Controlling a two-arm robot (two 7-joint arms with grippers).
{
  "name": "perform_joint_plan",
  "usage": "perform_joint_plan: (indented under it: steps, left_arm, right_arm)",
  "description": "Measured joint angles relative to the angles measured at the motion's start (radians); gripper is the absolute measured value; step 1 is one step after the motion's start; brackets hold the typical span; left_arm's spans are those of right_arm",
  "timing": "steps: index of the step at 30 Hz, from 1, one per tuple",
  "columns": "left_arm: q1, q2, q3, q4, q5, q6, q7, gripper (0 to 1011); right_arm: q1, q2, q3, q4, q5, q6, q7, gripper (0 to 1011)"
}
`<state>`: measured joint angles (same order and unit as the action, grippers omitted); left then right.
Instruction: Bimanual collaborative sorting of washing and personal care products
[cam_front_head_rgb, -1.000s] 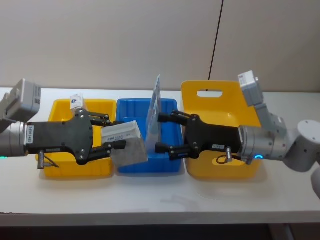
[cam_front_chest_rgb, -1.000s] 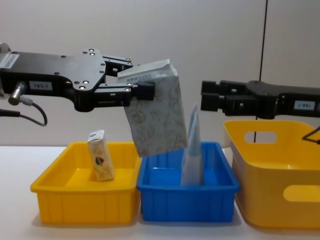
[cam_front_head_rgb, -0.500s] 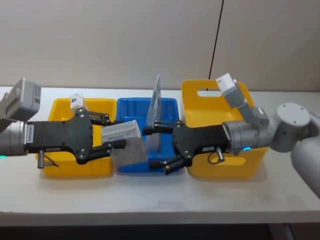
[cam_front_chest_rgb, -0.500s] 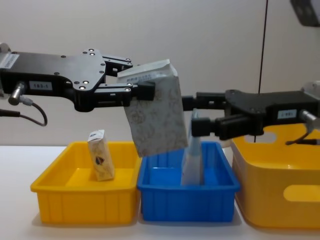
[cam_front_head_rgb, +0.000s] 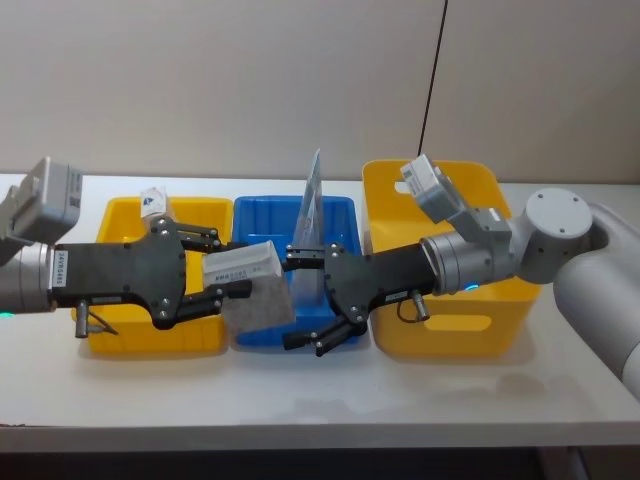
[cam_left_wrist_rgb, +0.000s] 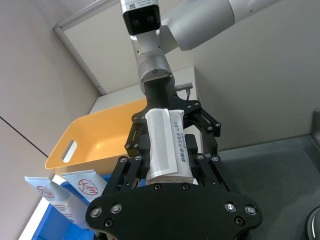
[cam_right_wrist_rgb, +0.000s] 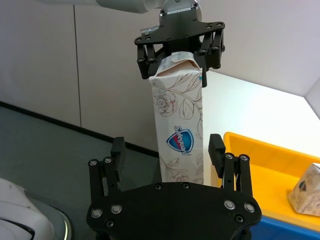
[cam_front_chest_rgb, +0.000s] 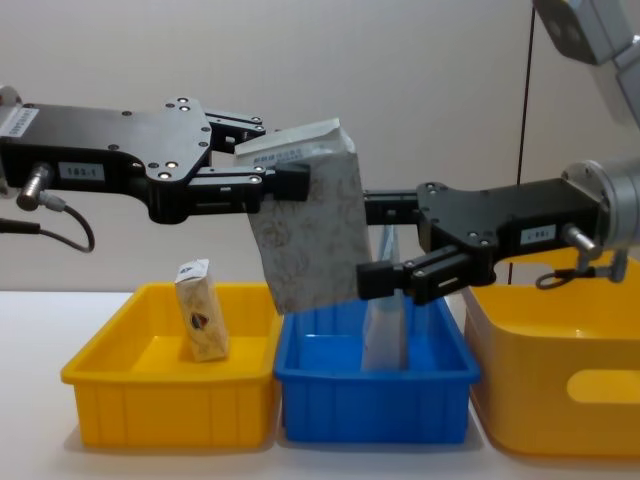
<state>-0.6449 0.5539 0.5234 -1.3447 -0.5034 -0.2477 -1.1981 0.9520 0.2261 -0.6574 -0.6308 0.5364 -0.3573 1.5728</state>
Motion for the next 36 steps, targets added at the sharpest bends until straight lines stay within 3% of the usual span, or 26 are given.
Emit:
perform_joint_plan:
  steps: [16,24,25,26,28,36]
  left_arm:
    - [0.0,0.0,0.0,0.0,0.0,0.0,0.0,367]
    - [0.0,0.0,0.0,0.0,0.0,0.0,0.0,367]
    - [0.0,0.0,0.0,0.0,0.0,0.0,0.0,367]
    - [0.0,0.0,0.0,0.0,0.0,0.0,0.0,367]
    - [0.0,0.0,0.0,0.0,0.0,0.0,0.0,367]
    - [0.0,0.0,0.0,0.0,0.0,0.0,0.0,367]
  right_arm:
    - [0.01,-0.007,-0.002,-0.005,0.001,-0.04,-0.05,995]
    - [-0.001,0.001,-0.004,-0.035,0.009,-0.031,-0.067,828]
    - [-0.005,0.003,-0.005,-0.046,0.011,-0.023,-0.07,749]
    - [-0.005,0.003,-0.005,-0.046,0.011,-0.023,-0.07,749]
    - [-0.01,0.006,-0.008,-0.059,0.014,-0.015,-0.073,652]
    - [-0.025,0.017,-0.017,-0.093,0.019,0.009,-0.083,442]
